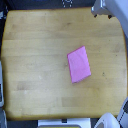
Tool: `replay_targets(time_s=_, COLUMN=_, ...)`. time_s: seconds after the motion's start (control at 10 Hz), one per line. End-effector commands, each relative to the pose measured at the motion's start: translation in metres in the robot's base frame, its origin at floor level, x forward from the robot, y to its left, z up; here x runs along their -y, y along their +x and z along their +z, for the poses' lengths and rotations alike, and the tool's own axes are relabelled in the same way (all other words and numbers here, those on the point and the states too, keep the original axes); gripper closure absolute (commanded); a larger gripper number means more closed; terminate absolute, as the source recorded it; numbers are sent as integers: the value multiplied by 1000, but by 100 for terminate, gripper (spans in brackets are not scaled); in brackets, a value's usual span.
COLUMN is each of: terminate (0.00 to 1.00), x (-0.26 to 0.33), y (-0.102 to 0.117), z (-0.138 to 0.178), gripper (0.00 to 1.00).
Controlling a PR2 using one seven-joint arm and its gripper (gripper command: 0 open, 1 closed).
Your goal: Folding a cloth
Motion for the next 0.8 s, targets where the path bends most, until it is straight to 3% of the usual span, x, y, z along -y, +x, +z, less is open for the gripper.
replay_targets(time_s=0.0, terminate=0, x=86, y=24, z=3, gripper=0)
replay_targets(time_s=0.6, terminate=0, x=136, y=13, z=-17, gripper=0)
replay_targets(time_s=0.7, terminate=100, x=132, y=12, z=-23, gripper=0)
